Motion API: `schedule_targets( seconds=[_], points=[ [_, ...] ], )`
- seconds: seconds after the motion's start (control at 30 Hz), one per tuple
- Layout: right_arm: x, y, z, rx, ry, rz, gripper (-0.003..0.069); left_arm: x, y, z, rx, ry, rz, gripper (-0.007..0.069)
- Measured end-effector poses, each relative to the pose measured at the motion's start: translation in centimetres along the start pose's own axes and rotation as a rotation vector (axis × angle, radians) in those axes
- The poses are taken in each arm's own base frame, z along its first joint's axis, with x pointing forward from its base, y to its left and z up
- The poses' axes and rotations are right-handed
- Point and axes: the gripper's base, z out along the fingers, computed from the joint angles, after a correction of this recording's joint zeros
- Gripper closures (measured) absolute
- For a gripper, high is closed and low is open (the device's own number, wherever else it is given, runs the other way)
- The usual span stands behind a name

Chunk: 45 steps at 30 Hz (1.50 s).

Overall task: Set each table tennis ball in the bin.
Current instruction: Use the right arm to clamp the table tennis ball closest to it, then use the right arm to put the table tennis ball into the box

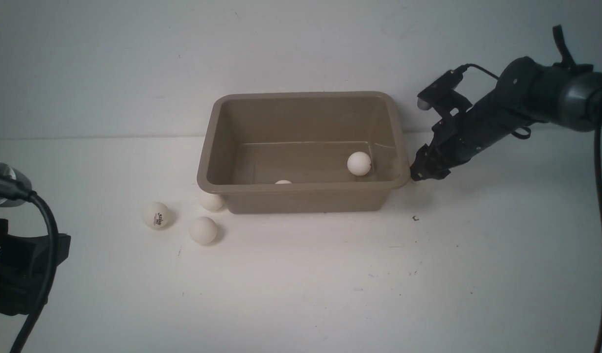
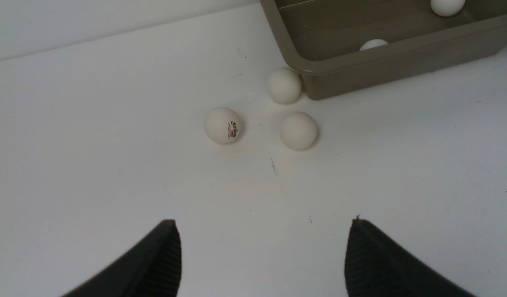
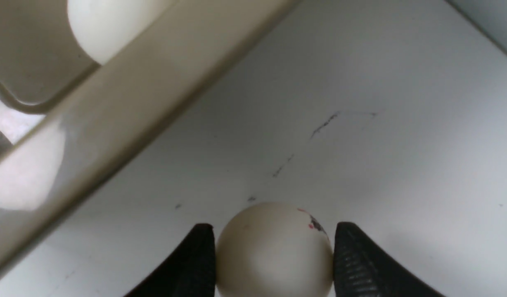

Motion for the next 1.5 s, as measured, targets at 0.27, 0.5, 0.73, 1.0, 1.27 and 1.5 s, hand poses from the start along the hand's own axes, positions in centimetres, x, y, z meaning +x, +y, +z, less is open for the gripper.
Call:
schedule_targets(
  seconds=[0.27,0.5,0.73,1.0,1.27,1.5],
  points=[
    [-5.0,-1.3,-9.3,0.097,-0.167,-0.022,0.0324,0.0,0.0,0.0,0.001,0.001,0.0,0.0146],
    [-7.8,0.6,-12.1,-0.071,-0.348,0.013,0.0324,0.0,0.0,0.0,0.001,0.002,0.0,0.0146],
    [-9.0,3.5,-7.3,-0.205,-0.386,-0.037,0.0324,0.0,0.0,0.0,0.001,0.003,0.0,0.0146],
    [-9.2,5.3,-3.3,-0.201,-0.368,-0.082,0.0324,0.0,0.0,0.0,0.002,0.003,0.0,0.0146],
    [-9.3,5.2,-2.9,-0.191,-0.372,-0.078,0.0305,0.0,0.0,0.0,0.002,0.003,0.002,0.0146],
    [-9.7,4.8,-3.3,-0.147,-0.416,-0.051,0.0151,0.0,-0.1,0.0,0.012,-0.003,-0.013,0.0146]
  ],
)
